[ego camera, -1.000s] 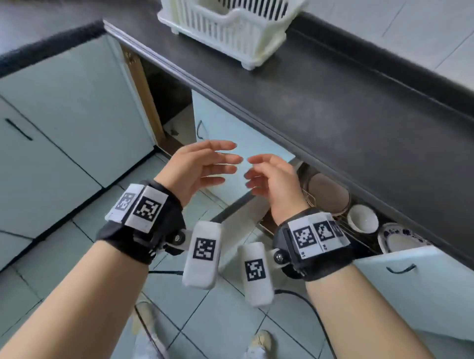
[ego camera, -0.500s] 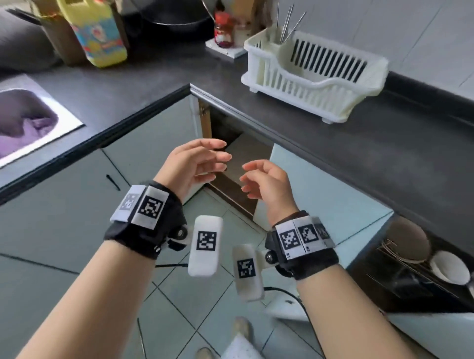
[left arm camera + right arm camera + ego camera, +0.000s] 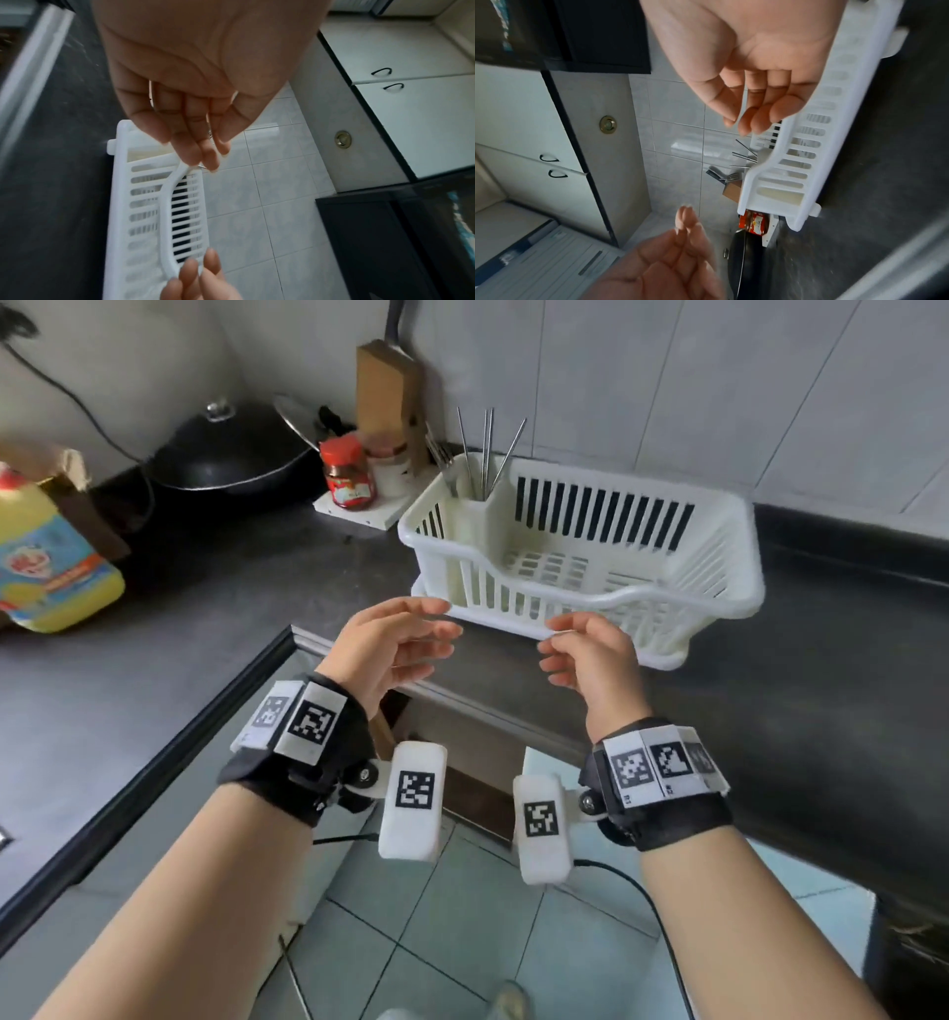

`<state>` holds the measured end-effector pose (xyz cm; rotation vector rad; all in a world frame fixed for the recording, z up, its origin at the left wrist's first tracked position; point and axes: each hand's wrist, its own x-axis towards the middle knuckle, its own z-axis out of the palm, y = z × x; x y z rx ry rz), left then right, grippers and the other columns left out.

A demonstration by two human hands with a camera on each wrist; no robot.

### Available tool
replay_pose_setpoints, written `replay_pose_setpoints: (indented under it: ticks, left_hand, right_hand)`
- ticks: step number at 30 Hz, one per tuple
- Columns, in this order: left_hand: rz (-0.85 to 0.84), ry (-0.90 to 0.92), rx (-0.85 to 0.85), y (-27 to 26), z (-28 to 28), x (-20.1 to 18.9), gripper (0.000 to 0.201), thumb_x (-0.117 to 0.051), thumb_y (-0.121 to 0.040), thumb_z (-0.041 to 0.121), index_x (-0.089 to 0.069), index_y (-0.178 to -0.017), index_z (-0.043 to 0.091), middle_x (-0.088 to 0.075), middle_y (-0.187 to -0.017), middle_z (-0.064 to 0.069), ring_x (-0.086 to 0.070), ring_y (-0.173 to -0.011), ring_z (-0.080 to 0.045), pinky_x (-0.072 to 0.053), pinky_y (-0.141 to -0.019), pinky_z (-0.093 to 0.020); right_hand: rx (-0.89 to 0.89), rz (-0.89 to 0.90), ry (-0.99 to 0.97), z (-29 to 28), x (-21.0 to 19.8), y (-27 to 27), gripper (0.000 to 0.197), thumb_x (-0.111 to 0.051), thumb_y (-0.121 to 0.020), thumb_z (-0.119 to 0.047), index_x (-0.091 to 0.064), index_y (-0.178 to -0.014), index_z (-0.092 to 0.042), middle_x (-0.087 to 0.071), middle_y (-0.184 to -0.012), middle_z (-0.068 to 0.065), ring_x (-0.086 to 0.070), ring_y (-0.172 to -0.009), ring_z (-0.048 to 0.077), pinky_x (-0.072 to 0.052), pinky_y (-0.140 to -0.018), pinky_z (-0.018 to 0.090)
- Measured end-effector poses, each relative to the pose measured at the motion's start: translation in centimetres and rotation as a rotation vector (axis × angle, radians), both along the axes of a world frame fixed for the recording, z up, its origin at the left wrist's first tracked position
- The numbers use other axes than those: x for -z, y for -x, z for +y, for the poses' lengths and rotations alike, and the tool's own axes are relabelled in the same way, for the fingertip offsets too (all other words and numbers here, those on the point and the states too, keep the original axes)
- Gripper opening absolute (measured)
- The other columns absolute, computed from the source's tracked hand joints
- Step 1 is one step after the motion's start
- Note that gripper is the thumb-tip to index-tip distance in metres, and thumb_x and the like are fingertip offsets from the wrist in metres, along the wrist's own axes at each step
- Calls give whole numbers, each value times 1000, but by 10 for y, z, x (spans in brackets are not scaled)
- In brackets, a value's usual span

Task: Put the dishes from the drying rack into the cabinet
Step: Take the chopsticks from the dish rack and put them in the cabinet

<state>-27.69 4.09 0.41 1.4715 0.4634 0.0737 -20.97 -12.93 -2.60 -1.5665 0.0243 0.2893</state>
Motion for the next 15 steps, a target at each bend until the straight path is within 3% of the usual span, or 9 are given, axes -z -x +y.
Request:
replay_pose_setpoints:
  ticks: [5,7,9,12,13,15]
  left_hand:
    - [-75,17,-63,-96,62,-5,21,-50,-82,6,-60,-83,25,-72,-66,11,-64,-68,-5,-44,-69,-22]
    - [-102,20,-77,-141,88,-7,24,-49,-82,3,-59,-82,25,-71,-70,11,-62,-73,-7,-42,-72,-24]
    - [-118,22,-79,-183,112,-7,27,-49,-81,-1,-56,-83,25,-67,-79,10,-59,-76,-7,-42,-72,-23]
    - [-60,-5,-12,-239,142,-2,31,-51,-80,-5,-54,-87,24,-61,-98,6,-55,-84,-7,-40,-76,-25]
    - [-26,-23,33,-256,150,1,33,-53,-78,-6,-55,-95,23,-59,-107,3,-54,-91,-9,-40,-81,-28]
    - [65,-68,138,-284,162,5,55,-60,-73,-7,-51,-121,20,-52,-123,-1,-49,-109,-14,-39,-94,-34]
  right_hand:
    - [33,-57,-22,35,-9,-77,23,-51,-82,3,-56,-76,-19,-59,-75,3,-53,-61,12,-44,-50,15]
    - [50,-73,-11,53,-12,-110,20,-53,-83,1,-56,-81,-18,-58,-81,3,-55,-67,12,-46,-57,19]
    - [59,-79,13,75,-17,-143,19,-55,-83,-2,-55,-99,-14,-56,-90,3,-55,-77,12,-48,-71,26]
    - [77,-36,50,109,-25,-196,52,-62,-80,-7,-43,-129,-10,-54,-106,2,-54,-93,9,-44,-93,31]
    - [70,-10,63,119,-26,-212,63,-64,-79,-9,-36,-136,-12,-51,-120,4,-52,-104,12,-40,-98,31]
    - [12,65,134,134,-26,-242,85,-68,-76,-11,-20,-146,-18,-29,-150,6,-35,-133,19,-28,-106,33]
